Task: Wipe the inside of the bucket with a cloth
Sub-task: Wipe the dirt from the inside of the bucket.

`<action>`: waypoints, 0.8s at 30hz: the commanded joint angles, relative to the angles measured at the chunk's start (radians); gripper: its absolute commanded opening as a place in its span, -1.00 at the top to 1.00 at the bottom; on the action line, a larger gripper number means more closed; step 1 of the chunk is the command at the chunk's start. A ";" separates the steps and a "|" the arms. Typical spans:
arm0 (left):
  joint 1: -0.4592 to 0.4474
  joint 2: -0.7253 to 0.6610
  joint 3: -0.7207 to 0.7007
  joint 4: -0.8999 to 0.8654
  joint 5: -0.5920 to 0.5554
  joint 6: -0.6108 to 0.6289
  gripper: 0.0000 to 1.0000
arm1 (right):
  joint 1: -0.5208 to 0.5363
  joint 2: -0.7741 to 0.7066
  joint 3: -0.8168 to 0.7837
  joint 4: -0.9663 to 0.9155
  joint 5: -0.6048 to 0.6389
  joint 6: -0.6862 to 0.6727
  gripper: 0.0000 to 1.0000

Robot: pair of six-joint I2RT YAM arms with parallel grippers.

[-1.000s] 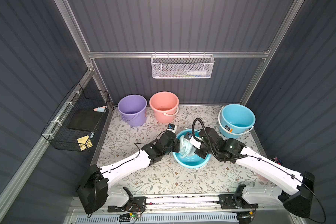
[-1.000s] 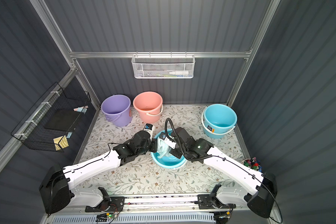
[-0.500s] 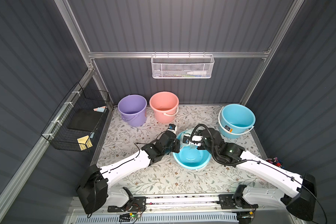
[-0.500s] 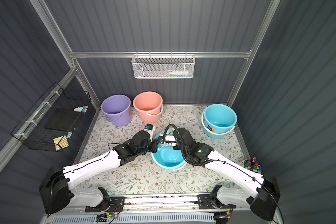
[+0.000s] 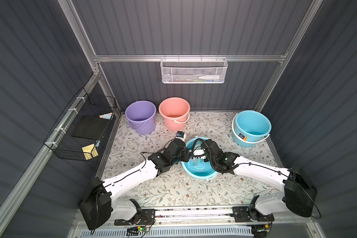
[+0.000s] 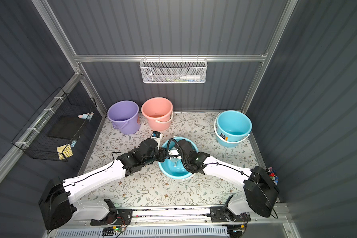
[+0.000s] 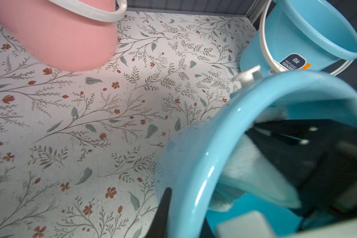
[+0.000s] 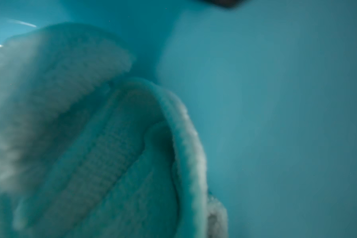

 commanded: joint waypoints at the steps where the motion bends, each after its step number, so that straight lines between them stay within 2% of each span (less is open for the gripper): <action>1: -0.012 -0.053 0.008 0.023 0.050 0.019 1.00 | -0.010 0.045 -0.017 0.058 -0.005 0.005 1.00; 7: -0.011 -0.051 0.014 0.020 0.050 0.022 1.00 | -0.021 0.153 -0.007 0.062 -0.014 0.030 1.00; 11: -0.012 -0.051 0.016 0.012 0.046 0.019 1.00 | -0.023 0.168 -0.009 0.063 -0.008 0.033 1.00; 15: -0.011 -0.053 0.018 0.000 0.031 0.020 1.00 | -0.023 0.111 -0.021 0.057 -0.004 0.020 1.00; 24: -0.012 -0.048 0.020 -0.008 0.009 0.017 1.00 | -0.017 -0.134 -0.095 -0.002 -0.006 -0.097 1.00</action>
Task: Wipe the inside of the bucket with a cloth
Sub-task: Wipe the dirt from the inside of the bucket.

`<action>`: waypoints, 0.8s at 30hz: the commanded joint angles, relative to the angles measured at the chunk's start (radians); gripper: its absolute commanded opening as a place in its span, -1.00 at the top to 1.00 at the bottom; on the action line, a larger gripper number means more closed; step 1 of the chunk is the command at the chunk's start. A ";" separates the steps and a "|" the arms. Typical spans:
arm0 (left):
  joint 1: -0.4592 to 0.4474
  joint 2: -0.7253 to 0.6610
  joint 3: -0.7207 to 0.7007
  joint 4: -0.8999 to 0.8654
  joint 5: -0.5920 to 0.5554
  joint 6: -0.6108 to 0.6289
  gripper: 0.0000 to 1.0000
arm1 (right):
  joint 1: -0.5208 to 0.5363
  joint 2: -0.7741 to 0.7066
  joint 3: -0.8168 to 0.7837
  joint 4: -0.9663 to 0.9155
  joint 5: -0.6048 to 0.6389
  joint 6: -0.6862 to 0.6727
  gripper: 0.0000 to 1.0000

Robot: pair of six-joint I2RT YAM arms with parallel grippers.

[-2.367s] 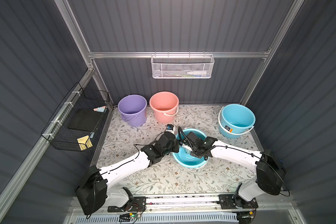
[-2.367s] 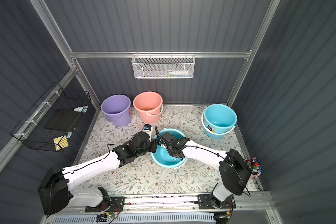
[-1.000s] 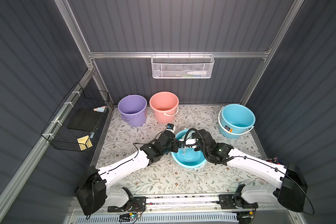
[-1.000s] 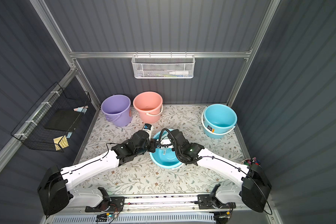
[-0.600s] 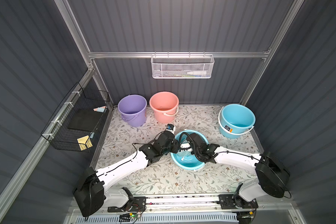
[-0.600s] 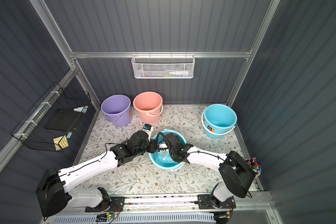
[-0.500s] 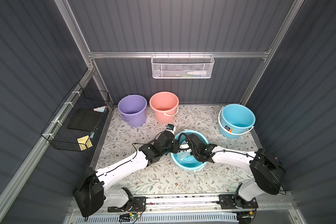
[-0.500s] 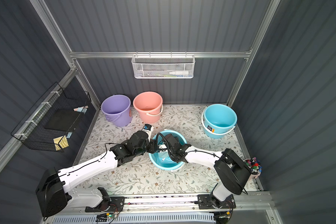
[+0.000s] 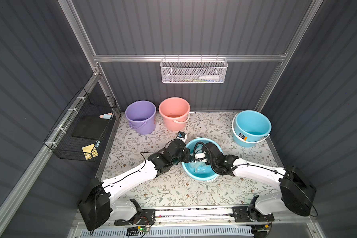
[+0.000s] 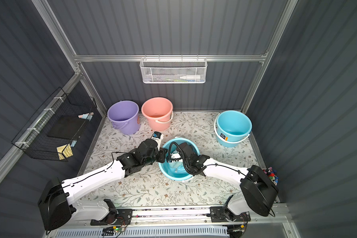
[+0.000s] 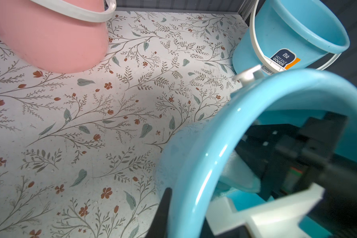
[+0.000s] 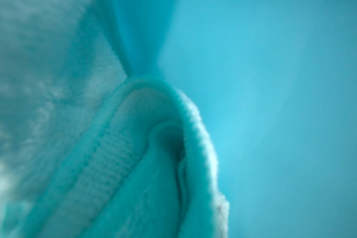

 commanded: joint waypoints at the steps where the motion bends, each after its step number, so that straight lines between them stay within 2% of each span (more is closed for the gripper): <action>1: -0.005 -0.039 0.020 -0.013 -0.008 0.003 1.00 | -0.003 -0.091 -0.006 -0.057 0.011 -0.067 1.00; 7: -0.005 -0.034 0.023 -0.013 -0.008 0.002 1.00 | 0.003 -0.221 0.065 -0.238 0.026 -0.106 1.00; 12: -0.005 -0.032 0.024 -0.014 -0.010 0.003 1.00 | 0.014 -0.263 0.155 -0.407 0.028 -0.108 1.00; 16: -0.005 -0.033 0.028 -0.013 -0.012 0.003 1.00 | 0.033 -0.247 0.258 -0.607 0.024 -0.052 1.00; 19: -0.005 -0.030 0.032 -0.016 -0.013 0.003 1.00 | 0.045 -0.221 0.326 -0.712 0.039 0.014 1.00; 24: -0.005 -0.033 0.033 -0.019 -0.016 0.001 1.00 | 0.061 -0.176 0.406 -0.862 -0.008 0.118 1.00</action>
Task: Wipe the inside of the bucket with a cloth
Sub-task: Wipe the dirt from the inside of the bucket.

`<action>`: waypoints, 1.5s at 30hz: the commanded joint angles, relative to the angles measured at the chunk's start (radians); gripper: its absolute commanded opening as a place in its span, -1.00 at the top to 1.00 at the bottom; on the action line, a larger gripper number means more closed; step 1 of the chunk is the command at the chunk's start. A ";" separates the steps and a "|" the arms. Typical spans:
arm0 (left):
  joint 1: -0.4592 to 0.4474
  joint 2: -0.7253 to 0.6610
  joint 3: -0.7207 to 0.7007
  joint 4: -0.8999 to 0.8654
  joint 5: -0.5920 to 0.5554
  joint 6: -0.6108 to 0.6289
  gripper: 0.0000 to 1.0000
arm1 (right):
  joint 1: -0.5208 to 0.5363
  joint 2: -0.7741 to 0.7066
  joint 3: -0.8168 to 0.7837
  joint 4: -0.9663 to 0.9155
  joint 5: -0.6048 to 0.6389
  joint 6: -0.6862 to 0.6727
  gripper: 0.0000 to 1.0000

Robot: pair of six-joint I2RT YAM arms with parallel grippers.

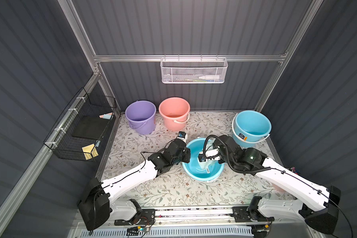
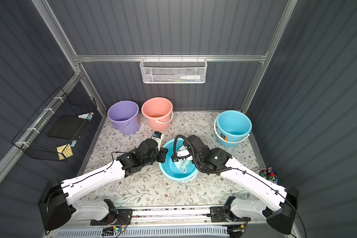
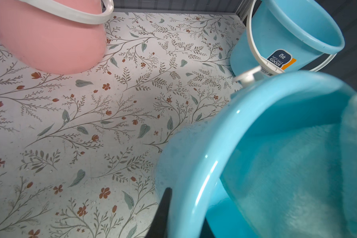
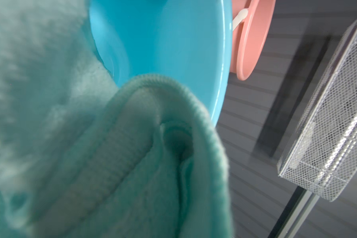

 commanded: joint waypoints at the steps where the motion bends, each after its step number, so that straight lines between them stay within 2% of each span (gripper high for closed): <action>1: 0.001 -0.032 0.021 0.000 -0.014 0.008 1.00 | 0.010 0.027 0.045 -0.186 -0.017 0.098 1.00; 16: 0.002 -0.035 0.030 0.001 -0.009 0.010 1.00 | 0.010 0.271 0.135 -0.344 -0.076 0.281 1.00; 38: 0.001 -0.040 0.035 -0.001 -0.005 0.016 1.00 | -0.094 0.526 0.060 -0.174 -0.251 0.404 1.00; 45: 0.001 -0.044 0.034 0.000 -0.012 0.012 1.00 | -0.125 0.586 -0.018 -0.065 -0.312 0.462 1.00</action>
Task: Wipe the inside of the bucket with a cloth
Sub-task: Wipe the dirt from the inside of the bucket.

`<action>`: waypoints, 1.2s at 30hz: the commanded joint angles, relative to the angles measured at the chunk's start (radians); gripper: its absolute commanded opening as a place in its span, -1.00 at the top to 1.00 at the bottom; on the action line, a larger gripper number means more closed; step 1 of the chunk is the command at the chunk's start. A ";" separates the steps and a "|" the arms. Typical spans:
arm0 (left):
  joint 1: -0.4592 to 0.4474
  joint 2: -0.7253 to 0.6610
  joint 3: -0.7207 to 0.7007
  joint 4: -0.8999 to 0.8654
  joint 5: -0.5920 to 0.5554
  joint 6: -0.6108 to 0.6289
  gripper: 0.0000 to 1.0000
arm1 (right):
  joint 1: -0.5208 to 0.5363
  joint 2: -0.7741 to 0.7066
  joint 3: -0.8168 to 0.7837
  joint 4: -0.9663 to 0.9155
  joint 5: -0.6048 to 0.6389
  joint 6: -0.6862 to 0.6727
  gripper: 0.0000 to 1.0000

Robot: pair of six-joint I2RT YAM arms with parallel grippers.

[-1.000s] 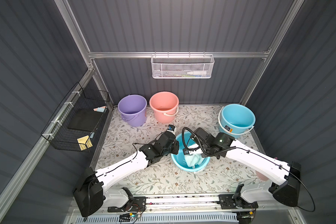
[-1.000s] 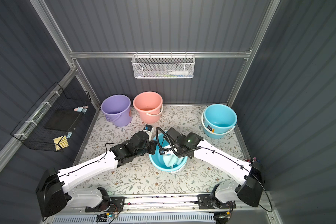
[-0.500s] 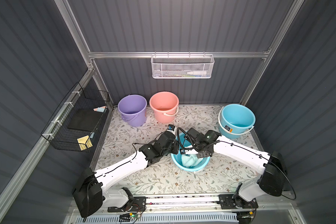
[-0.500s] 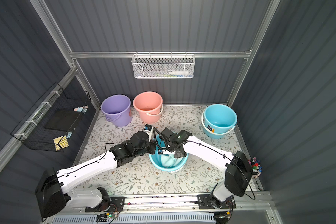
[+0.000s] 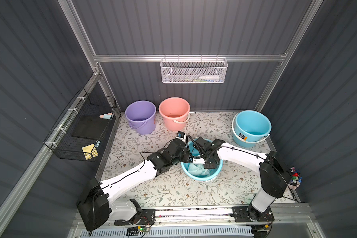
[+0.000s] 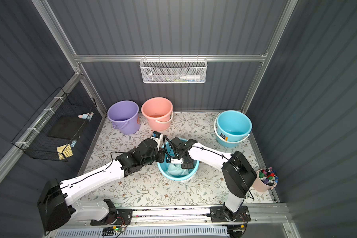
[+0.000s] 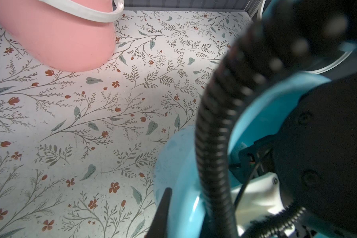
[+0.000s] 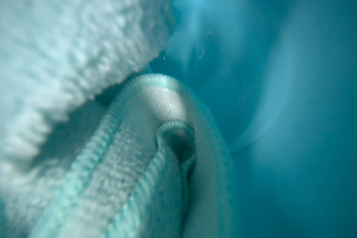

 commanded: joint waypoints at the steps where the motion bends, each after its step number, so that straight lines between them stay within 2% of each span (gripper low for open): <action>1: -0.003 -0.036 0.030 0.034 0.008 0.005 1.00 | -0.031 0.056 -0.053 0.018 -0.032 0.063 1.00; 7: -0.004 -0.042 0.037 0.023 -0.026 0.004 1.00 | -0.035 0.005 -0.043 0.005 -0.053 0.112 1.00; 17: -0.004 -0.053 0.044 0.009 -0.123 -0.013 1.00 | -0.021 -0.289 -0.058 -0.062 -0.115 0.080 1.00; 24: -0.004 -0.052 0.036 0.011 -0.159 -0.018 1.00 | -0.011 -0.473 -0.063 -0.045 -0.177 0.146 1.00; 29: -0.003 -0.062 0.039 0.009 -0.196 -0.022 1.00 | -0.003 -0.559 -0.042 -0.046 -0.199 0.408 1.00; 36: -0.004 -0.100 0.031 0.015 -0.253 -0.033 1.00 | 0.049 -0.591 0.032 -0.124 -0.190 0.898 1.00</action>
